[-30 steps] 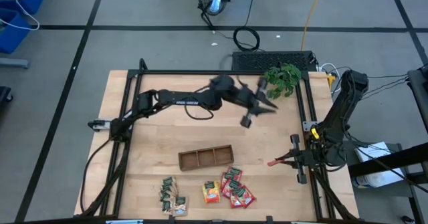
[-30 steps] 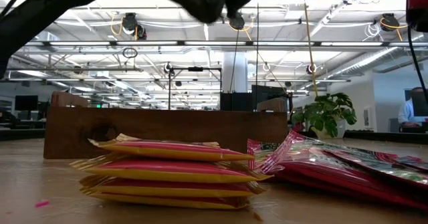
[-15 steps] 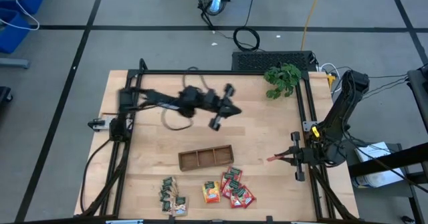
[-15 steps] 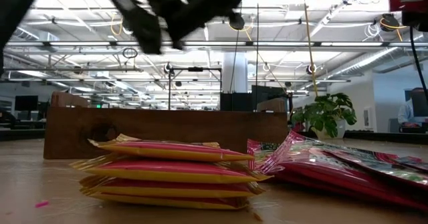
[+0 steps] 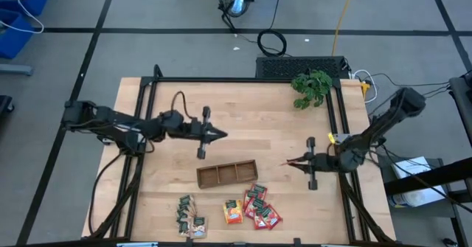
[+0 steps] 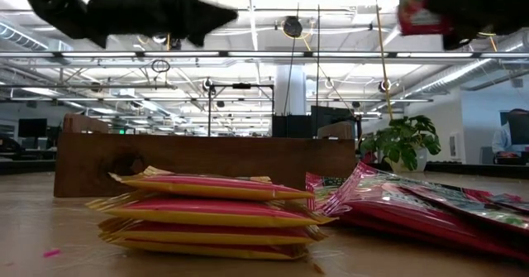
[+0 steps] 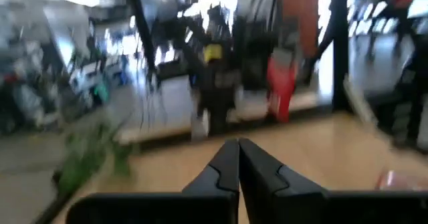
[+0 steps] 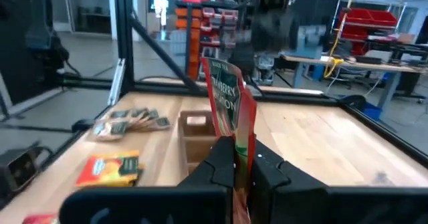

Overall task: Pick & Place Tea
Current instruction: Put the red tea bag into the right section of the wooden organizer

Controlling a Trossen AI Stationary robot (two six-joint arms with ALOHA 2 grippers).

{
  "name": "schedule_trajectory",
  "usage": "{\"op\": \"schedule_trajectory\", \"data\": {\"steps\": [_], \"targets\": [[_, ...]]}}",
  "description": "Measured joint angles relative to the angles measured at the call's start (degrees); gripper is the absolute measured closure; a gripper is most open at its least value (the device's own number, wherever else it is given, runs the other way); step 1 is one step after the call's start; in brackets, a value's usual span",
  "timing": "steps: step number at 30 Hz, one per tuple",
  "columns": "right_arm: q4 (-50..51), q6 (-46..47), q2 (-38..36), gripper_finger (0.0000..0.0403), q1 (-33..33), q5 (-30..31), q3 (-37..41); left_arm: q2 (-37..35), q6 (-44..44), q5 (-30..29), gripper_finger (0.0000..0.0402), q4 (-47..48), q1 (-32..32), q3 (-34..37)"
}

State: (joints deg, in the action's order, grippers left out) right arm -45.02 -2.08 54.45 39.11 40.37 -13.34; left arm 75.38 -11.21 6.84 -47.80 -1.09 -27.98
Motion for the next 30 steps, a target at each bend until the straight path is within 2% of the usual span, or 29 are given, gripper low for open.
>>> {"op": "schedule_trajectory", "data": {"steps": [5, 10, 12, 14, 17, 23, 27, 30], "targets": [[-9.48, -0.82, 9.43, 0.0399, -9.18, -7.44, -0.86, -1.0, -1.09, -10.7, 0.0362, 3.8, 6.32, 1.4], [-13.08, -1.07, 20.34, 0.0398, -16.2, -14.62, -7.1, -0.01, -1.18, -14.85, 0.0343, 3.86, 10.39, 1.46], [-13.82, -1.75, 24.27, 0.0398, -17.55, -17.37, -10.11, -0.01, -0.42, -18.46, 0.0332, 3.27, 11.55, 1.42], [-13.88, -2.47, 27.95, 0.0399, -18.35, -19.42, -13.29, -0.01, 0.39, -19.53, 0.0317, 3.57, 12.38, 1.13], [-12.93, -4.32, 32.87, 0.0399, -19.25, -19.66, -16.81, -0.01, -0.27, -17.37, 0.0283, 3.4, 13.95, 0.08], [-16.19, -6.26, 37.44, 0.0399, -21.54, -19.69, -20.07, 3.89, -3.33, -18.62, 0.0222, 4.42, 17.5, -3.51], [-16.3, -7.33, 38.42, 0.0399, -22.66, -25.28, -21.66, 8.95, -5.31, -24.67, 0.0209, 4.84, 19.34, -7.0], [-14.26, -6.74, 38.37, 0.0399, -22.63, -25.48, -22.82, 10.87, -5.78, -25.5, 0.0209, 4.87, 20.33, -9.4]]}}
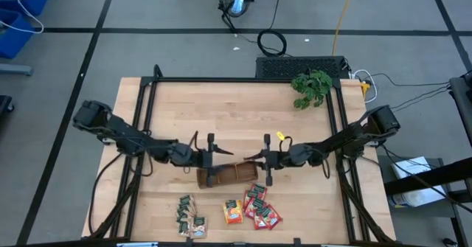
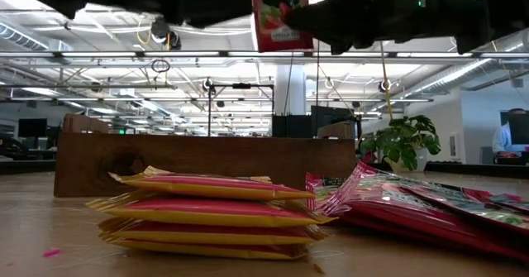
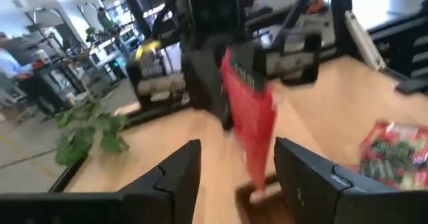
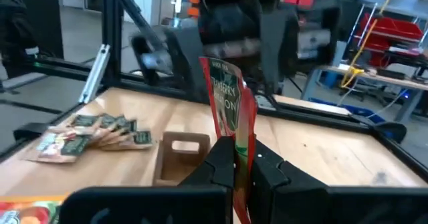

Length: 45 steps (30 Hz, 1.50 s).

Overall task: Pick & Place Tea
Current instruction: Put the red tea bag into the right section of the wooden organizer

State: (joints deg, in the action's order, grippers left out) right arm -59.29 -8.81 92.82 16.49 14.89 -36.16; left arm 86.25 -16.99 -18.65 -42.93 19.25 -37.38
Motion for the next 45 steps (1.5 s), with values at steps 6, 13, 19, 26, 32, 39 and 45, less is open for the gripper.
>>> {"op": "schedule_trajectory", "data": {"steps": [6, 13, 19, 26, 32, 39, 45], "targets": [[1.41, -0.06, -0.04, 0.0399, -0.04, 1.34, -0.84, 0.79, 1.05, 0.37, 0.021, 4.79, 0.74, -3.29], [1.61, -0.91, -0.02, 0.0398, -0.07, 2.99, -1.02, 0.79, 2.43, -1.03, 0.0211, 5.41, 0.32, -3.74], [2.12, -0.91, -0.02, 0.0398, -0.04, 2.94, -1.07, 0.79, 3.44, -2.19, 0.0269, 5.82, -1.57, -3.74], [3.13, -0.93, -0.02, 0.0398, -0.04, 2.83, -1.11, 0.79, 2.05, 1.82, 0.0392, 6.51, -2.74, -3.74], [7.1, -1.25, -0.17, 0.0378, 0.06, 3.0, -1.24, 0.82, 2.63, 0.39, 0.0397, 8.38, -2.89, -3.72], [20.48, -0.03, -5.96, 0.0308, 1.42, 7.89, -1.03, 0.77, 5.27, -1.34, 0.0399, 10.08, -2.89, -3.72], [34.41, 1.34, -12.67, 0.0254, 2.46, 9.8, -6.47, 0.77, 7.37, -2.08, 0.0399, 11.31, -3.32, -3.72]]}}
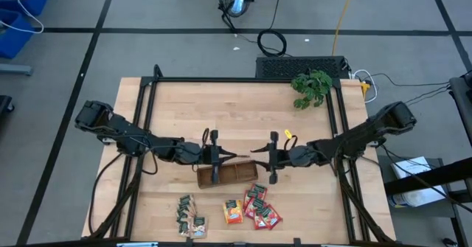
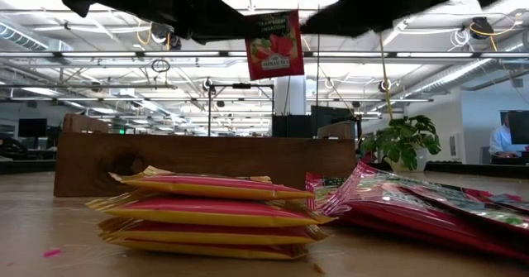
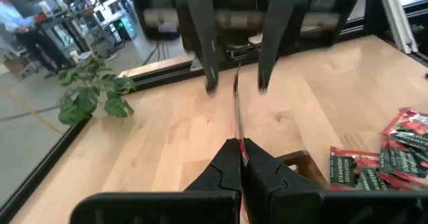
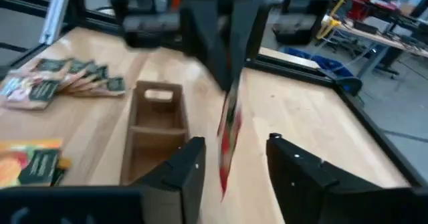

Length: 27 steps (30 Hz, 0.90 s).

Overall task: Pick & Place Tea
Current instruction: Put the red tea bag into the right section of the wooden organizer

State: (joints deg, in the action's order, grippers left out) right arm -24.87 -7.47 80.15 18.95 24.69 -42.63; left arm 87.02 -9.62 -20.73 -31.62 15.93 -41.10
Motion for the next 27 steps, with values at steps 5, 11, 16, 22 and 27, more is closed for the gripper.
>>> {"op": "schedule_trajectory", "data": {"steps": [5, 11, 16, 22, 27], "targets": [[22.06, 0.51, 2.3, 0.0244, -0.12, 2.56, -12.71, 0.0, 1.14, -1.87, 0.04, 0.2, -0.13, 0.0], [38.0, -1.26, 8.07, 0.0244, -0.7, 3.35, -27.0, 0.0, 0.76, -1.88, 0.04, 0.46, -0.12, 0.0], [45.99, -0.67, 12.31, 0.0244, -4.17, -3.03, -34.33, 0.0, 0.78, -1.84, 0.0401, 0.76, -0.1, 0.0], [47.96, -0.13, 16.64, 0.0249, -6.44, -6.83, -35.78, 0.0, 0.77, -1.84, 0.0401, 1.99, -0.11, 0.0], [48.45, -2.1, 17.02, 0.0293, -6.93, -6.84, -35.78, 0.0, 0.76, -1.81, 0.0401, 2.51, -0.12, 0.0]]}}
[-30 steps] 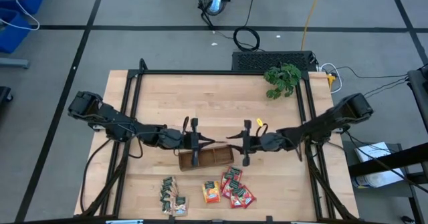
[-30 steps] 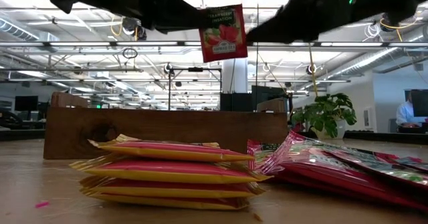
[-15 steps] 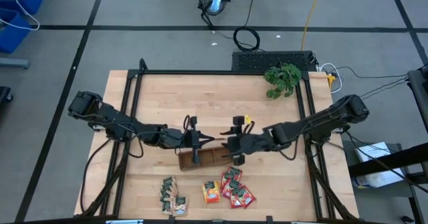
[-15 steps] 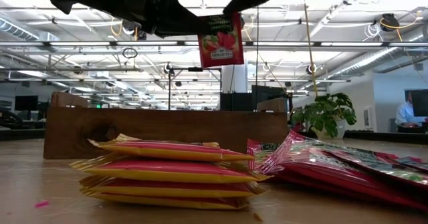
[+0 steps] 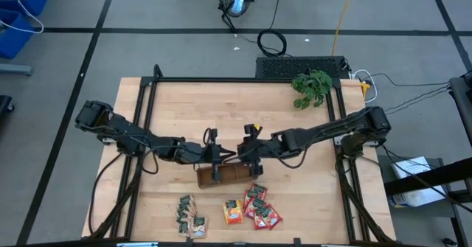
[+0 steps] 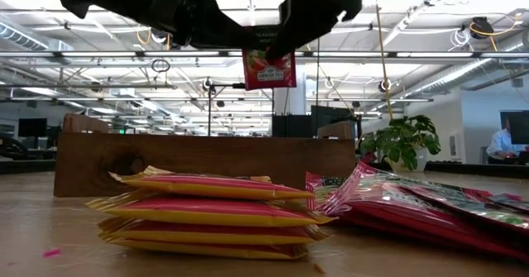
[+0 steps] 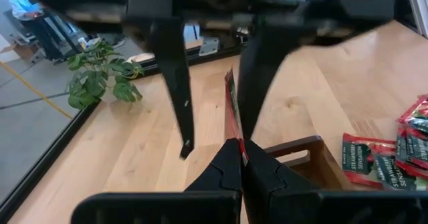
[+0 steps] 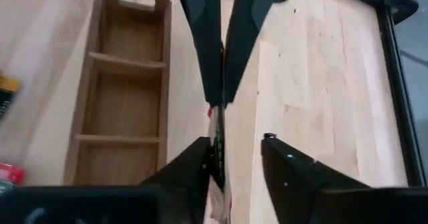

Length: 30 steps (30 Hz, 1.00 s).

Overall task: Pick & Place Tea
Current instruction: Put the red tea bag into the right section of the wooden organizer

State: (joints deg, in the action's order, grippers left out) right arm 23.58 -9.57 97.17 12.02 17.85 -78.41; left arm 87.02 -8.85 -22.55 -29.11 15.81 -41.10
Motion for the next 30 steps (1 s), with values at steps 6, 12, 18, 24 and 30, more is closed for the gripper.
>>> {"op": "schedule_trajectory", "data": {"steps": [6, 12, 18, 24, 30], "targets": [[-0.31, -0.16, -1.03, 0.039, 0.05, -5.35, -0.02, 0.0, 0.01, 0.31, 0.04, 0.2, 0.0, 0.0], [-0.32, 0.15, -0.59, 0.04, 0.03, -8.58, -0.07, 0.04, -0.03, 2.29, 0.04, 0.13, 0.05, -0.1], [1.29, 1.2, -0.98, 0.0402, 0.01, -9.17, -0.07, -0.01, -1.29, 3.16, 0.0373, 0.33, 0.57, -0.4], [6.95, 2.89, -1.38, 0.0402, 0.03, -10.21, 0.07, -1.82, -1.47, 2.54, 0.0292, 3.23, 3.38, -0.48], [1.12, 5.29, -1.44, 0.0402, 0.57, -13.73, 1.62, -5.48, 0.01, -2.04, 0.0217, 10.36, 6.64, -0.48]]}}
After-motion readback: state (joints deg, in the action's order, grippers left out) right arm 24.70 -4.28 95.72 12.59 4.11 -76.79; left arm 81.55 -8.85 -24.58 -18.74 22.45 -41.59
